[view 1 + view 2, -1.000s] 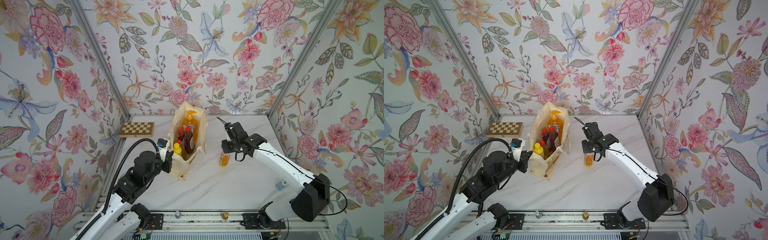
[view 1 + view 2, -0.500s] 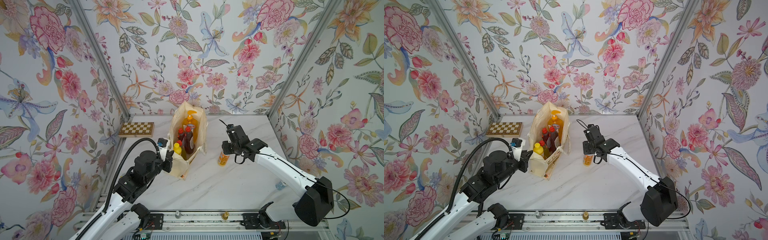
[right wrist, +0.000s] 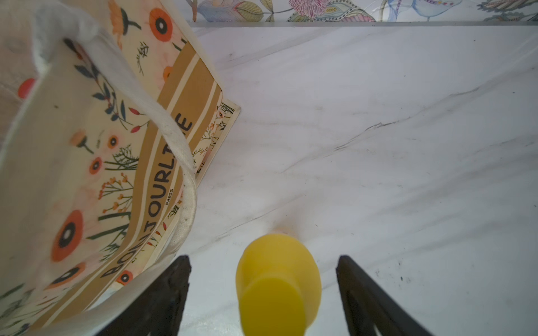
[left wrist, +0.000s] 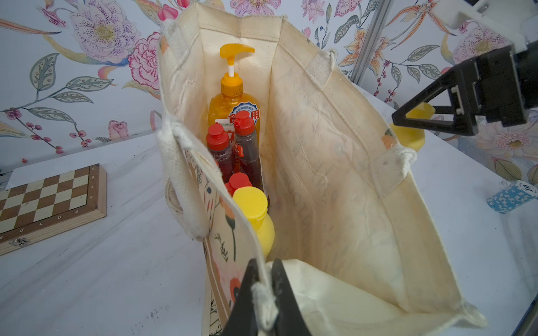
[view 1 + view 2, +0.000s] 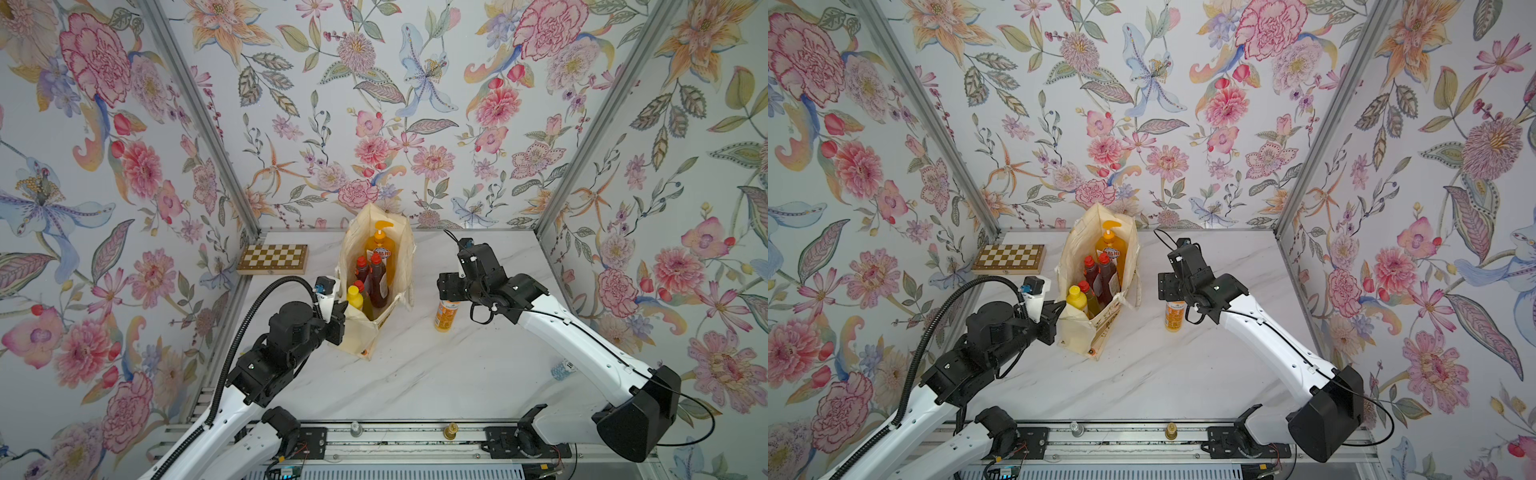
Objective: Pack dish soap into the shopping bag
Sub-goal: Place the bottle of dish soap at the center of the board.
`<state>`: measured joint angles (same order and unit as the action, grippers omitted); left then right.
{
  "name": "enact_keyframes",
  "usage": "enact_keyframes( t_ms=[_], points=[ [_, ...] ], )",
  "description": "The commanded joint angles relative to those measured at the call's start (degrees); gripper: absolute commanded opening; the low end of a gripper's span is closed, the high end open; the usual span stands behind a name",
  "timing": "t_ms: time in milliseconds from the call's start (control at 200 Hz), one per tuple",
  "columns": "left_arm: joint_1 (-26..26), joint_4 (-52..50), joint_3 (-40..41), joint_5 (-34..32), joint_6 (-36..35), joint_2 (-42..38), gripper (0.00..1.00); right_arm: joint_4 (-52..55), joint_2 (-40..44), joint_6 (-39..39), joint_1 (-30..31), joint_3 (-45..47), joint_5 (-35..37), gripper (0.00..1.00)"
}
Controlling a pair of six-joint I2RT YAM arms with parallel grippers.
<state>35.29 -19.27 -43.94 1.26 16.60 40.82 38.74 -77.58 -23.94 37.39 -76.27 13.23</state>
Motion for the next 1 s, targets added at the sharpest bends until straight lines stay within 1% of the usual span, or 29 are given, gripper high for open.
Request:
enact_keyframes(
  t_ms=[0, 60, 170, 245, 320, 390, 500, 731, 831, 996],
  points=[
    [0.7, -1.5, 1.1, -0.1, 0.3, 0.1, 0.0, 6.5, 1.2, -4.9, 3.5, -7.0, 4.5, 0.82],
    [0.7, -1.5, 1.1, -0.2, 0.2, 0.1, 0.0, 8.2, 0.9, -6.6, 5.2, -10.1, 4.4, 0.81],
    [0.7, -1.4, 1.1, -0.1, 0.0, 0.3, 0.0, 8.5, -0.6, -9.3, 7.6, -13.6, 0.0, 0.74],
    [0.7, -1.3, 1.0, 0.0, 0.0, 0.3, 0.0, 8.5, -2.4, -10.6, 10.0, -15.6, -1.8, 0.73],
    [0.7, -1.2, 1.0, 0.1, 0.1, 0.1, 0.0, 8.5, -4.7, -11.7, 11.4, -16.6, -4.0, 0.75],
    [0.7, -1.1, 1.3, 0.2, 0.1, -0.1, 0.0, 8.4, -6.1, -12.7, 11.9, -16.3, -5.3, 0.81],
    [0.7, -0.9, 1.5, 0.7, 0.2, 0.2, 0.0, 8.4, -7.9, -13.0, 12.4, -15.7, -6.5, 0.87],
    [0.7, 0.3, 2.0, 1.2, 2.1, -0.8, 0.0, 7.6, -9.7, -10.5, 12.2, -14.8, -9.2, 0.88],
    [0.7, 0.4, 2.7, 1.1, 2.2, -2.1, 0.0, 7.4, -10.5, -9.3, 12.4, -15.0, -11.6, 0.85],
    [0.7, 2.2, 5.1, 0.5, 2.6, -3.6, 0.0, 6.7, -11.0, -8.5, 13.0, -13.3, -15.2, 0.72]
  ],
)
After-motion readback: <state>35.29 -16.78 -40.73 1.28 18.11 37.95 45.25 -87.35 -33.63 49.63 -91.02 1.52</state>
